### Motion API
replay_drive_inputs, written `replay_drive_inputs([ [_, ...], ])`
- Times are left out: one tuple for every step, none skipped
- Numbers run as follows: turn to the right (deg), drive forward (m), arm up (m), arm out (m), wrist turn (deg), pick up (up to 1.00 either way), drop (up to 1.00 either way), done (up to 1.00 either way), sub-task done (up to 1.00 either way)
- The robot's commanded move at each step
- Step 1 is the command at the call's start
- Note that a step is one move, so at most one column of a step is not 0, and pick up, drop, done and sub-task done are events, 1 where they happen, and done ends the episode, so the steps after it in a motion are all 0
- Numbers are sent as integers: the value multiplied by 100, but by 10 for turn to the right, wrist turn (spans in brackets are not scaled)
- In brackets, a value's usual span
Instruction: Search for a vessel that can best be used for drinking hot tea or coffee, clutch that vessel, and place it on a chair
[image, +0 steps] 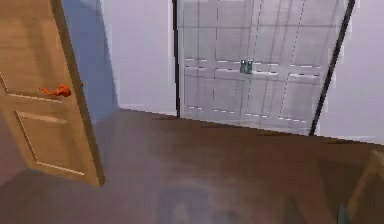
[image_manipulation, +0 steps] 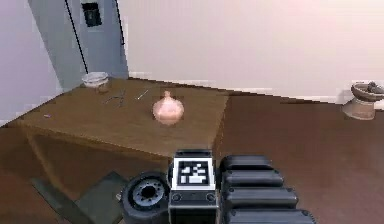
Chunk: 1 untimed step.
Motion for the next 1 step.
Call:
replay_drive_inputs([
  [240,0,0,0,0,0,0,0,0],
])
